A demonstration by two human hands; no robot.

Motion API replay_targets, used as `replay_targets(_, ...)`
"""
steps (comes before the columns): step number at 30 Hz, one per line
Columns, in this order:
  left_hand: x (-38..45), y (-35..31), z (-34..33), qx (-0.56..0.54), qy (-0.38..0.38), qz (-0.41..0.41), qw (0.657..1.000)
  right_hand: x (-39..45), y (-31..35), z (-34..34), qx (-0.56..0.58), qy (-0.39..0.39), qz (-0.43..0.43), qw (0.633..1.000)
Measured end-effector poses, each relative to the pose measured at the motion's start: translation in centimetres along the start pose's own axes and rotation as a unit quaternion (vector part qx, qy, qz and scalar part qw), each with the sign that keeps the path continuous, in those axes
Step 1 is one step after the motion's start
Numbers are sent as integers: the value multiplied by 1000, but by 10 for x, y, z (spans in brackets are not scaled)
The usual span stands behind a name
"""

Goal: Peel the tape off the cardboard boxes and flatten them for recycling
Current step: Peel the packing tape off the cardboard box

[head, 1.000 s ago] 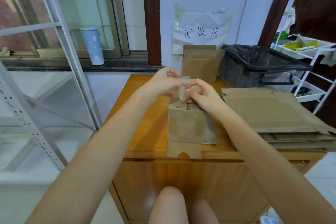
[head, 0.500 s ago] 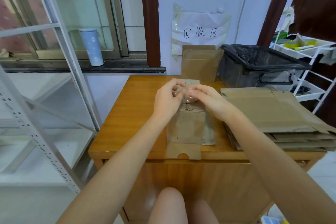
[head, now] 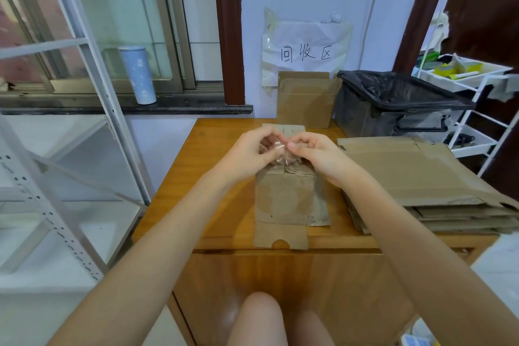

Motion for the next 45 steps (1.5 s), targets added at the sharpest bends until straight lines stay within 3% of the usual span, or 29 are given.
replay_targets(5, 4, 4, 11, 3, 67, 11, 998, 1, 0, -2, -6, -6, 9, 1000)
replay_targets(10, -5, 1, 8, -139, 77, 75, 984, 1, 1, -1, -2, -27, 15, 1000)
replay_targets(12, -4, -2, 6, -128, 58, 81, 987, 2, 2, -2, -5, -35, 21, 999)
replay_targets(16, 3, -2, 1, -6, 27, 58, 998, 3, 1, 2, 55, -56, 9, 997)
replay_targets(21, 6, -2, -3, -86, -89, 124, 984, 8, -1, 8, 87, 1, -56, 995)
replay_targets(26, 6, 0, -7, -46, -142, 99, 984, 3, 2, 8, 58, -23, 18, 998)
replay_targets(35, -1, -2, -2, -129, 40, 79, 988, 3, -7, 13, 110, -51, 25, 992)
replay_targets(41, 1, 3, -8, -64, -45, 72, 994, 3, -6, 7, 57, -102, 33, 993)
replay_targets(45, 5, 4, -11, -54, -88, 111, 988, 4, -7, 10, 57, -111, 8, 992)
Point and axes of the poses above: each hand's wrist, its own x-axis towards the middle knuckle, its own z-axis out of the back of the hand, y = z × x, the point moved 3 cm from there along x, towards the middle knuckle, and after that the axes turned 8 degrees about -x, right-handed, at the moved point
